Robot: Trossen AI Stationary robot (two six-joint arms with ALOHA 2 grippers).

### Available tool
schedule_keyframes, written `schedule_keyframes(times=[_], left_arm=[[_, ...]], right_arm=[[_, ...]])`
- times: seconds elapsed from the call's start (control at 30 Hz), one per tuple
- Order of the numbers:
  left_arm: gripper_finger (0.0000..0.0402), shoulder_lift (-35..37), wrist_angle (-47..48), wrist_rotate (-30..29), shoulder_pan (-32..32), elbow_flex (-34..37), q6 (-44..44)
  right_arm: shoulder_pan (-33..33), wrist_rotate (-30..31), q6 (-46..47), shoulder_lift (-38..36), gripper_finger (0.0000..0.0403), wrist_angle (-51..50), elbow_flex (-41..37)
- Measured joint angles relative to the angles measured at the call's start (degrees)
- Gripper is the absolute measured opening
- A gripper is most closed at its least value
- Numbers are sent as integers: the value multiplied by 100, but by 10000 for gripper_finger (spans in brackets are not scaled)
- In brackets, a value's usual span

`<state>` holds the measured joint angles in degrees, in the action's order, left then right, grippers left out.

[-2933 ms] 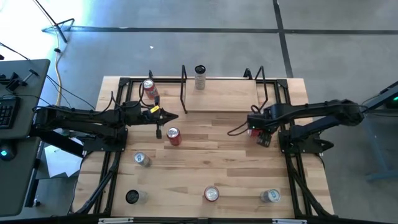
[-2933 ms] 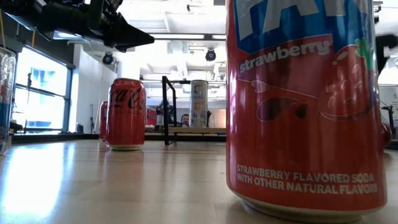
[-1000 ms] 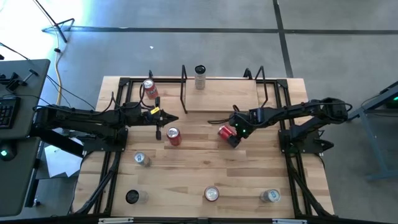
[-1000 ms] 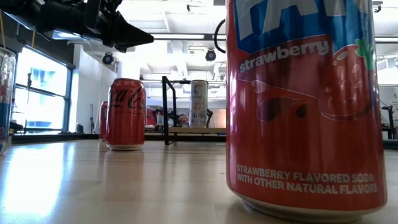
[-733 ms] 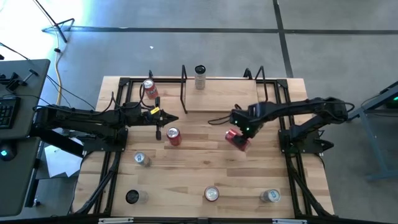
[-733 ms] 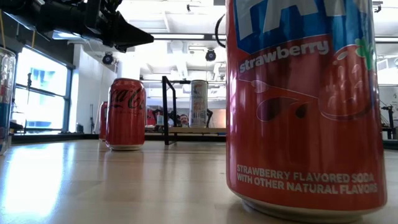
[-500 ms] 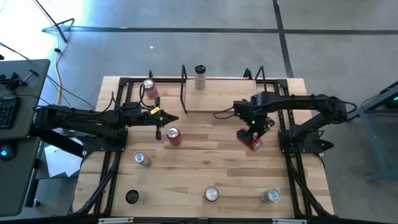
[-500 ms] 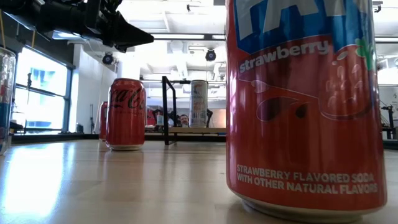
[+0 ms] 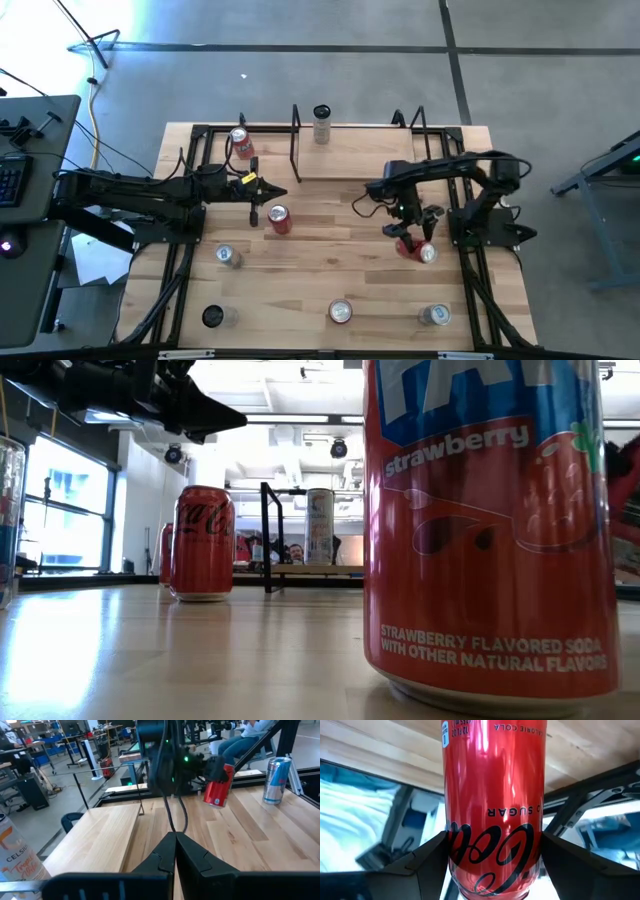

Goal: Place canned beverage on shelf
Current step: Put the right red soda can on the shelf

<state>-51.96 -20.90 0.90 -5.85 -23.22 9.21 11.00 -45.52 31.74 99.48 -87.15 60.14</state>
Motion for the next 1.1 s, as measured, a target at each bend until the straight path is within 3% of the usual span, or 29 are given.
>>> schedule_keyframes(times=[0.27,0.67,0.87,1.1], left_arm=[[3,-1,-1,-2,0,0,-5],[3,-1,2,-3,0,0,-5],[3,0,6,-2,0,0,-4],[3,-1,7,-4,0,0,-2]], right_arm=[[0,-63,-675,560,275,19,0],[0,-36,-733,593,307,107,0],[80,-387,-675,593,306,69,0],[319,-86,-717,593,293,62,79]])
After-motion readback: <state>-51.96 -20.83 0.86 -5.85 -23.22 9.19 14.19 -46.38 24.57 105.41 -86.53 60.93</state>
